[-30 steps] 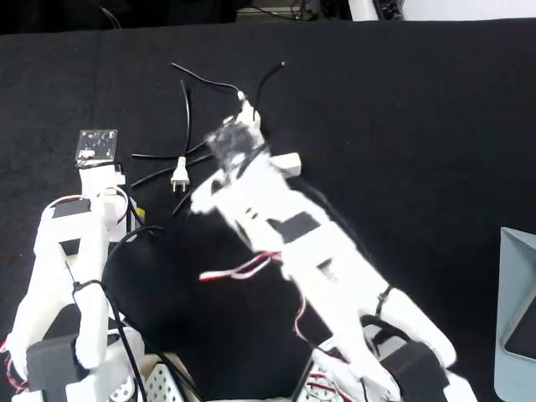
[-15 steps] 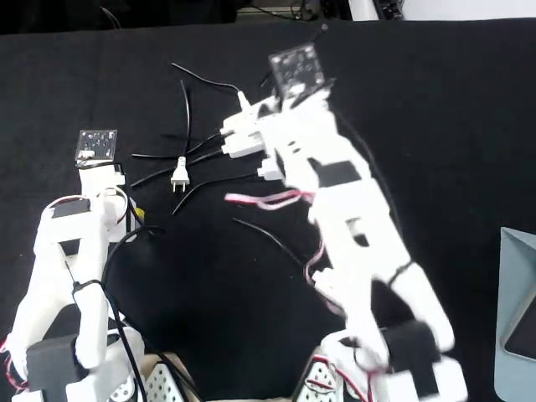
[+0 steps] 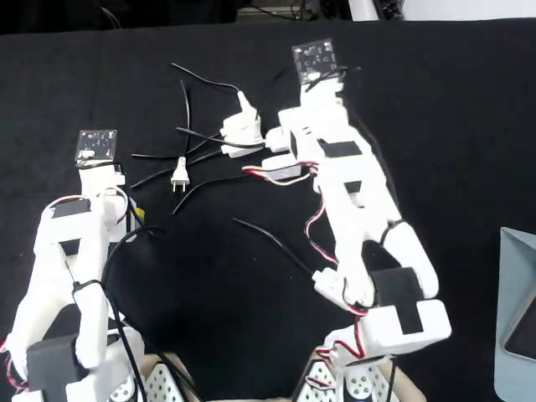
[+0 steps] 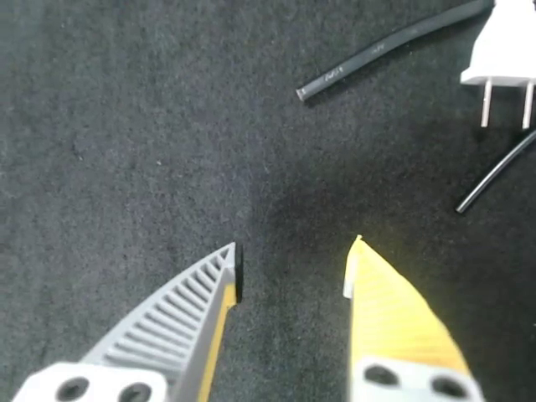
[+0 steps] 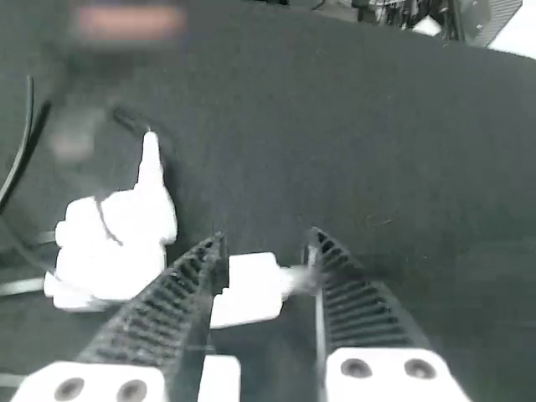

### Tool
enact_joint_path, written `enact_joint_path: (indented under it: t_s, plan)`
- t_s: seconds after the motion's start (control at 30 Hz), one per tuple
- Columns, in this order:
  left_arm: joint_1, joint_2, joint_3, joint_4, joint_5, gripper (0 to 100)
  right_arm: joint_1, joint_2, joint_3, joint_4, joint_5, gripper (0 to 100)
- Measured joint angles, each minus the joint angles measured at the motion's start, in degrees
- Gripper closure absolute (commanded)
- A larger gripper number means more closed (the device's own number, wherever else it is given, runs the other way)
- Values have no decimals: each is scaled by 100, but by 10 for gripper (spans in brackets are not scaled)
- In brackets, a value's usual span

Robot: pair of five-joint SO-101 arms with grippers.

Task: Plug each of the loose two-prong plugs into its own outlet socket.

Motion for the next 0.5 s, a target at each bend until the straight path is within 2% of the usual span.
enact_joint_path:
  t_s: [0.23,0.37,0.5]
  plan:
    - [0,0,0,0,0,786,18,-1064,18,1530,0,846]
    - [0,0,0,0,0,786,18,-1257,519,1503,-264,848]
    - [0,0,18,0,0,786,18,-1213,1037,800,-580,850]
